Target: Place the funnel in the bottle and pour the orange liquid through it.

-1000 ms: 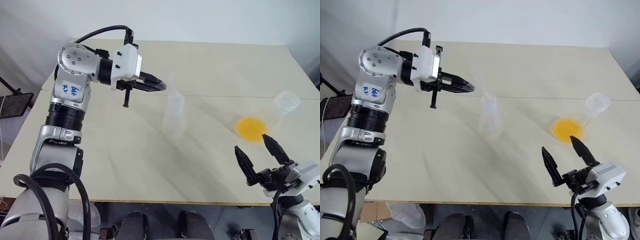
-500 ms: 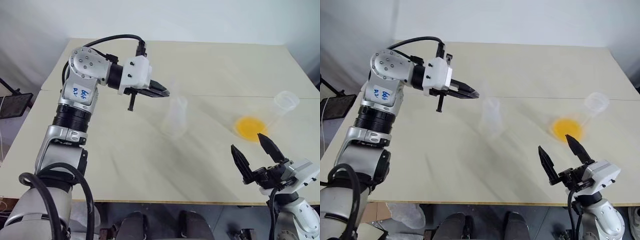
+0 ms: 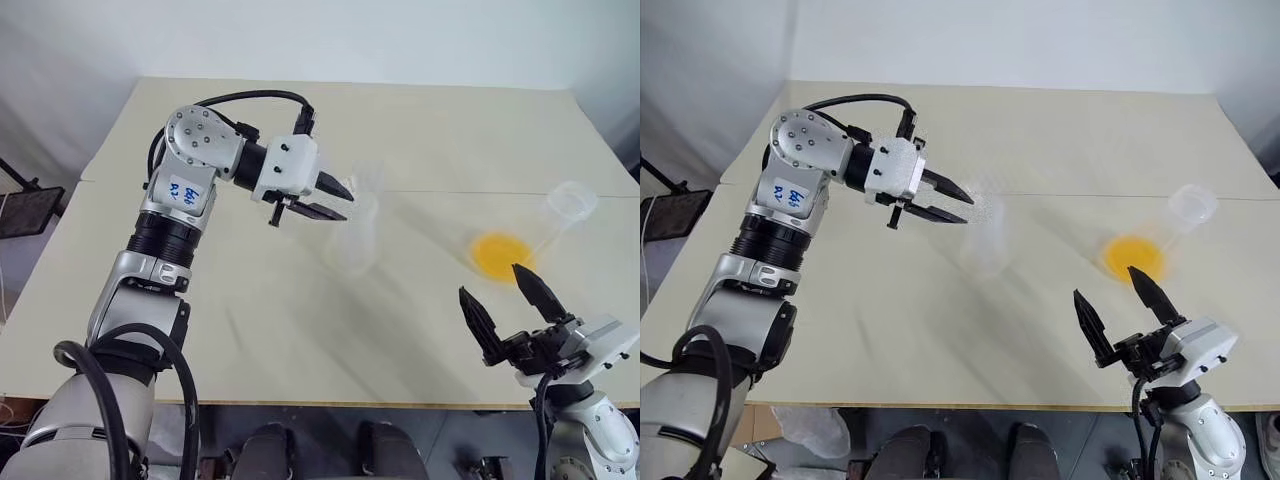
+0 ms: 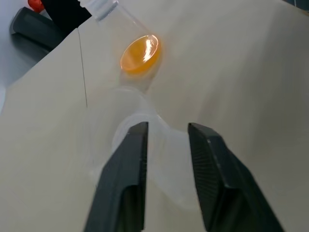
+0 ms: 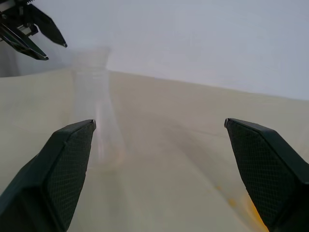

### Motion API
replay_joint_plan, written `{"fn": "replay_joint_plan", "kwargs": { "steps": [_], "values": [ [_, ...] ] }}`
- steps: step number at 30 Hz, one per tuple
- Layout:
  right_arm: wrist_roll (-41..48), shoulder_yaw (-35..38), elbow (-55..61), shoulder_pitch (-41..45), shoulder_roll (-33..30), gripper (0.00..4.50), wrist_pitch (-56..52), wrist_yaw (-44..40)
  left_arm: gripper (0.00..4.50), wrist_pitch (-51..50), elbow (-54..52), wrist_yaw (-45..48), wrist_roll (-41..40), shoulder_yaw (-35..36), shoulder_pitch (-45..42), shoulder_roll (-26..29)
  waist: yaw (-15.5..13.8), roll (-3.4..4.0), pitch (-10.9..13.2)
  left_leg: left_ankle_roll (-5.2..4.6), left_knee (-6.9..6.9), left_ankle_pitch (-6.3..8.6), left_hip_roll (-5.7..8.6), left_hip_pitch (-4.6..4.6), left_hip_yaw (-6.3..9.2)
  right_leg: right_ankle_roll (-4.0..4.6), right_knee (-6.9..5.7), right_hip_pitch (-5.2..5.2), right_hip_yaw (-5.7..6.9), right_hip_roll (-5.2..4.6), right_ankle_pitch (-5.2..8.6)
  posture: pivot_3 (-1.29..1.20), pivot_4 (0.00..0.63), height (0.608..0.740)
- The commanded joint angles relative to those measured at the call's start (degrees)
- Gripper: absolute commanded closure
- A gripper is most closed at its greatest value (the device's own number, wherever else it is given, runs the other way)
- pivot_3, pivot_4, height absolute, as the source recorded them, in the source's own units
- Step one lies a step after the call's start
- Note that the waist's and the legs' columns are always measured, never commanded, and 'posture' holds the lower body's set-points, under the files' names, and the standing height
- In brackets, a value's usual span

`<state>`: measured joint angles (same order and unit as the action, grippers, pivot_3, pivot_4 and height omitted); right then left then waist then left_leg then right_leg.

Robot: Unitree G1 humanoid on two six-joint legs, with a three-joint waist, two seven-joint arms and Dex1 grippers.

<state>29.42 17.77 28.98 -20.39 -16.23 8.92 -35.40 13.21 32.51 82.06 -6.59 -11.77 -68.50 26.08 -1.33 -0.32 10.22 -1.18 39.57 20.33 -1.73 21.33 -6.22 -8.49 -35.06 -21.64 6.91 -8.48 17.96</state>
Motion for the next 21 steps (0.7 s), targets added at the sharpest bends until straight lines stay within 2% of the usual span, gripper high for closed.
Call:
{"fn": "replay_joint_plan", "kwargs": {
  "steps": [1, 7, 10, 15, 21],
  "values": [
    [0.1, 0.3, 0.6, 0.5, -0.1, 0.0, 1.3, 0.7, 1.78, -1.1, -0.8, -0.5, -2.1, 2.1, -0.5, 0.0, 0.0, 0.0, 0.0, 0.0, 0.0, 0.0, 0.0, 0.0, 0.0, 0.0, 0.0, 0.0, 0.0, 0.0, 0.0, 0.0, 0.15, 0.74],
    [0.6, 3.7, -0.2, 1.0, 1.1, 0.0, 2.8, 3.0, 0.02, -4.5, -1.2, -3.0, -5.9, 6.4, 4.0, 0.2, 0.0, 0.01, 0.0, 0.0, 0.0, 0.0, 0.0, -0.02, 0.02, 0.0, -0.04, 0.0, -0.01, -0.01, 0.0, 0.0, 0.15, 0.74],
    [2.5, 8.8, -0.7, -1.2, 2.3, 0.0, 4.5, 5.2, 0.02, -11.6, -4.1, -4.2, -12.7, 11.9, 9.5, 0.9, 0.1, 0.01, 0.0, 0.0, 0.01, 0.0, -0.01, -0.02, 0.03, 0.0, -0.06, 0.0, 0.0, -0.01, 0.0, 0.0, 0.15, 0.74],
    [6.8, 16.2, -2.8, -7.0, 4.5, 0.0, 7.0, 5.9, 0.02, -15.8, -9.7, -6.7, -16.1, 16.7, 20.0, 4.0, 0.1, 0.01, 0.0, 0.0, -0.01, 0.0, -0.02, -0.05, 0.28, 0.0, -0.14, 0.0, 0.0, -0.02, 0.0, 0.0, 0.15, 0.74],
    [6.3, 18.2, -6.8, -8.1, 4.1, 0.0, 5.5, 7.4, 0.02, -20.5, -16.3, -8.9, -18.3, 18.5, 28.4, 5.9, 0.2, 0.03, 0.0, -0.02, 0.09, 0.02, -0.03, -0.1, 0.5, 0.01, -0.17, 0.06, -0.11, -0.04, 0.0, 0.0, 0.15, 0.74]
  ]
}}
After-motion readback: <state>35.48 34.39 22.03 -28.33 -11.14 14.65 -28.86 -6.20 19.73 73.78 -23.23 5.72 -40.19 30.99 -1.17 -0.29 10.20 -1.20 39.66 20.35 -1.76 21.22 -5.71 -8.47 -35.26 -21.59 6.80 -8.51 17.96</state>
